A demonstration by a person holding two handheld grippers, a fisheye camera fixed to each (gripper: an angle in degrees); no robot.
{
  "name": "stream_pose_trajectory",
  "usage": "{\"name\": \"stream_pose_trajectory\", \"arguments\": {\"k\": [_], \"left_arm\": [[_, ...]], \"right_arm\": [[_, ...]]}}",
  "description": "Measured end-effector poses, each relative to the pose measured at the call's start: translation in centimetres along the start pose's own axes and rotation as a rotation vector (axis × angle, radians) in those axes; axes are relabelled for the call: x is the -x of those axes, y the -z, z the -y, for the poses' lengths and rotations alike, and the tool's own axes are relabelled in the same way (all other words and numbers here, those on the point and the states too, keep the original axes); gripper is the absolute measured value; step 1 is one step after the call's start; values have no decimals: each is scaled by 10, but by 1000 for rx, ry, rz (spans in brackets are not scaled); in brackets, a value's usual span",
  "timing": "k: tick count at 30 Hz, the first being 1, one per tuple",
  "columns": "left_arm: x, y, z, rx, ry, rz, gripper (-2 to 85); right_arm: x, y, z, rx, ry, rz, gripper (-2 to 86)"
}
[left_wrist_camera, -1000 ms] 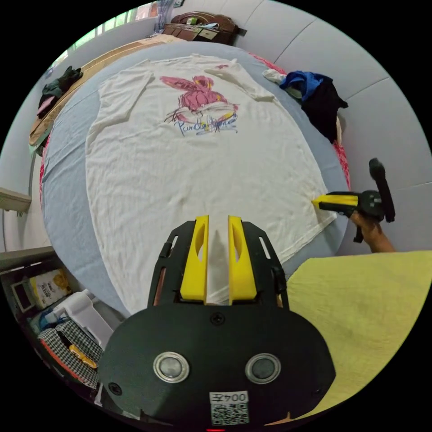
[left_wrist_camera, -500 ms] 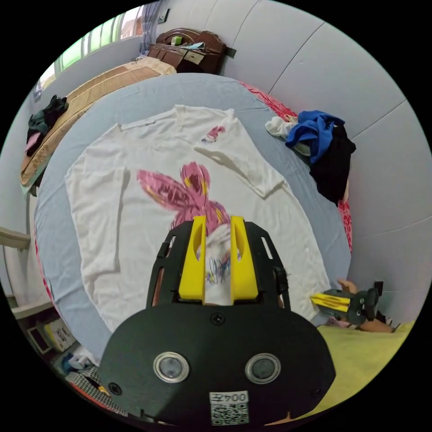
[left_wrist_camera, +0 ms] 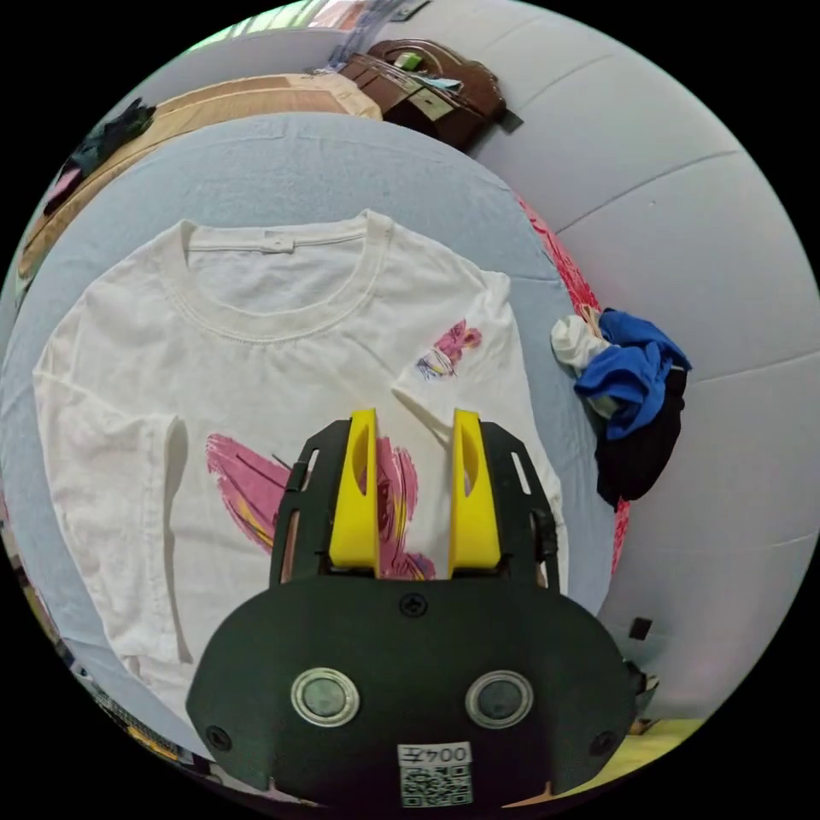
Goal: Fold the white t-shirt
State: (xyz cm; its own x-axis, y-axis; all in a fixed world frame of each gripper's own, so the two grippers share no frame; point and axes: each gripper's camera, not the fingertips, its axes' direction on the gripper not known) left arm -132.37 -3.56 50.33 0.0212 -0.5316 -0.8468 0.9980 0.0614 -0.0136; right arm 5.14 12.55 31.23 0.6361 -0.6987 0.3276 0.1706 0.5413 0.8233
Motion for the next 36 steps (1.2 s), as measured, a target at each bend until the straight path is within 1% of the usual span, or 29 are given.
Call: {"name": "stream_pose_trajectory", "arguments": {"k": [4, 8, 11, 13, 14, 15, 16, 18, 20, 22, 24, 25, 27, 30, 31, 32, 33, 35, 36], "left_arm": [[3, -3, 6, 14, 39, 19, 102], [-20, -4, 0, 26, -86, 69, 41], [-44, 12, -11, -102, -190, 97, 24], [-56, 17, -14, -145, -265, 189, 26], [-61, 13, -14, -145, -308, 294, 33], [-62, 7, -14, -119, -343, 351, 43], [-62, 3, -13, -99, -353, 367, 52], [-55, -5, -17, -28, -332, 410, 81], [-55, -2, -29, -40, -339, 387, 88], [-65, 2, -50, -72, -399, 380, 87], [-89, -1, -89, -98, -555, 269, 81], [-96, -3, -100, -98, -595, 251, 80], [-123, -21, -137, -81, -736, 257, 82], [-145, -46, -158, -56, -835, 325, 89], [-148, -50, -159, -42, -841, 327, 91], [-150, -56, -158, -16, -831, 307, 93], [-150, -58, -156, 4, -805, 257, 95], [-149, -55, -158, 38, -754, 199, 95], [-147, -51, -165, 51, -726, 174, 95]], "right_arm": [[-15, -2, -5, -25, -41, 46, -7], [-25, -4, -8, -35, -57, 69, -8], [-31, -6, -8, -33, -59, 77, -8], [-33, -7, -9, -31, -58, 81, -8], [-35, -7, -9, -29, -58, 81, -8], [-35, -7, -9, -28, -58, 81, -8], [-36, -8, -8, -24, -57, 79, -8], [-36, -9, -9, -23, -57, 74, -8], [-38, -10, -10, -22, -61, 74, -8], [-39, -10, -11, -23, -60, 75, -7], [-39, -11, -12, -23, -56, 77, -7], [-40, -12, -13, -22, -54, 80, -7], [-41, -12, -14, -20, -55, 90, -7], [-44, -13, -18, -29, -59, 117, -4], [-46, -9, -21, -62, -69, 135, -1], [-46, 3, -25, -148, -67, 168, 5], [-46, 10, -27, -200, -58, 177, 8], [-45, 39, -21, -361, -10, 121, 49], [-45, 45, -16, -395, 5, 94, 57]]}}
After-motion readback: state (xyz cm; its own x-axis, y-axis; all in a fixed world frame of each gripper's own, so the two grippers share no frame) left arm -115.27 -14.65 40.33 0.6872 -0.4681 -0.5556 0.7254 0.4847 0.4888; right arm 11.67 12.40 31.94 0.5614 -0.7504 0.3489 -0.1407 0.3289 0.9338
